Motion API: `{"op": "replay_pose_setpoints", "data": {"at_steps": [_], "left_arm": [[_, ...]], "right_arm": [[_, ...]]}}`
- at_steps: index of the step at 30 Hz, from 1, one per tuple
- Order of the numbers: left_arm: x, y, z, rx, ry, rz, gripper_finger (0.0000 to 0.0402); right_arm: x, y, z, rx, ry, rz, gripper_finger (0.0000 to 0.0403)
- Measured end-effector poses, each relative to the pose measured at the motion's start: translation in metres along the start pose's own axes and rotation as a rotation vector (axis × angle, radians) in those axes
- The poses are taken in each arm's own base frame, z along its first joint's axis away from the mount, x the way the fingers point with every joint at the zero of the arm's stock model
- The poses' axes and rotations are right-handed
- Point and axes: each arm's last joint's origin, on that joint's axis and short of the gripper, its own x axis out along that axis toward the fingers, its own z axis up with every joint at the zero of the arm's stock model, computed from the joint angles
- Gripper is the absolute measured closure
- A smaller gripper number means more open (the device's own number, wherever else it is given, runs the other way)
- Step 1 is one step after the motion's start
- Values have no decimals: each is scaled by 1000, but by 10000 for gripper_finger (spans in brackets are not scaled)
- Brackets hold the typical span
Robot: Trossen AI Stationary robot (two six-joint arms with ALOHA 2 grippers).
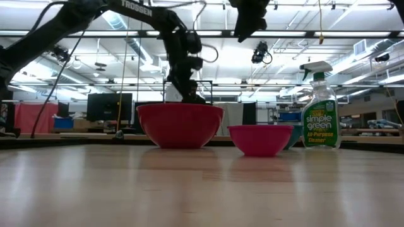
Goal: Nest bowls inside each other
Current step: Stack the blue bowl on the green bowl
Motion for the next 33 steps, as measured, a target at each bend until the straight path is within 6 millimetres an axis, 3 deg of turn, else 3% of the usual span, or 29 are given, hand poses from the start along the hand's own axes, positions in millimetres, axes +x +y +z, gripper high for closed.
{"op": "replay_pose_setpoints", "data": {"at_steps": [5, 11, 16, 20, 23, 27, 33], "left_arm": [[-41, -9, 7, -7, -174, 47, 249], [-81, -37, 13, 61, -323, 96, 280], [-91, -64, 21, 180, -403, 104, 292], [-81, -93, 21, 287, -466, 82, 301], [-63, -112, 9, 313, -509, 71, 311], [-53, -132, -24, 237, -589, 33, 325], [-70, -146, -79, 17, -619, -26, 339]], "right_arm": [[-7, -18, -15, 35, -16, -38, 206], [8, -29, -52, 191, -48, -58, 206], [42, -26, -93, 274, 5, -61, 206], [70, -19, -120, 232, 86, -47, 206], [90, -18, -134, 153, 168, -40, 206], [113, -18, -142, 46, 249, -33, 206], [145, -24, -142, -55, 288, 1, 194]]}}
